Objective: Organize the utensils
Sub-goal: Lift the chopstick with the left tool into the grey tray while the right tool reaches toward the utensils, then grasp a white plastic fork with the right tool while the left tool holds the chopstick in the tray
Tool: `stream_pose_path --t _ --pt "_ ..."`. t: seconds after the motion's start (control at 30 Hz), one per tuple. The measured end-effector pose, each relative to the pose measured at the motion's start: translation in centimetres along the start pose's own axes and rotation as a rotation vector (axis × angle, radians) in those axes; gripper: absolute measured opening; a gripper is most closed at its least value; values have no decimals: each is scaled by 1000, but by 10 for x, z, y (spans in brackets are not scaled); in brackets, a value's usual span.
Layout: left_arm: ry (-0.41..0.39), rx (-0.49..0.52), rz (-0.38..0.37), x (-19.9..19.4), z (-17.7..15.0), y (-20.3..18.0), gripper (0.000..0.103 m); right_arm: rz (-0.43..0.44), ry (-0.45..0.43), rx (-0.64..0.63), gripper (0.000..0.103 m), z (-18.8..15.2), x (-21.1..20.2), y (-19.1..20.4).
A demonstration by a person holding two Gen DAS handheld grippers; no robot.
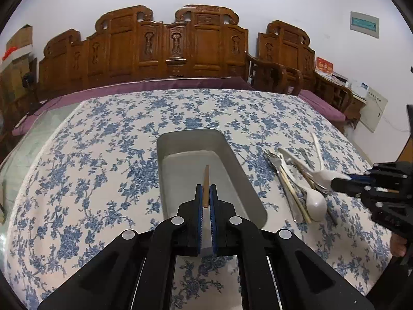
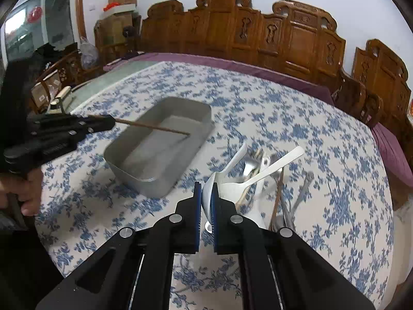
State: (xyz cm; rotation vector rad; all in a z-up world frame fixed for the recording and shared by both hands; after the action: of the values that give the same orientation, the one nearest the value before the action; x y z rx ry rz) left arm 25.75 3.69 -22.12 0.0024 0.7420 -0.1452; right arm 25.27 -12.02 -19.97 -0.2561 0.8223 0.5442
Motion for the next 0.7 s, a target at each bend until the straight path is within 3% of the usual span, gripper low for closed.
stream_pose_path --t 0.13,0.4,0.63,0.7 --pt "14 7 18 8 -2 2 4 -5 12 -12 8 3 4 1" --pt "27 21 25 12 -3 1 4 -53 120 26 10 -38 42 -29" --pt "34 29 21 14 -4 -2 4 -59 139 26 12 -55 43 -31" --pt "32 29 19 13 -3 -3 4 -59 140 22 19 -58 40 -29"
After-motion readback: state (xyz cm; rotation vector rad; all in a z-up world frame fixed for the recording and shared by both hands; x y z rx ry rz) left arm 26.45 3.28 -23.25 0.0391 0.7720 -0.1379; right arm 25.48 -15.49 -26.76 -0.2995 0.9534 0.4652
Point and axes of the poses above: each gripper's, at about its wrist camera, not at the fingertips, and x roughly the way its jaws point, y to its left, z to its top, the point moved 7 cm from there along x, roughly the way its jaws point, and after that the axes turned 2 degrees about y, right-handed, at the moved point
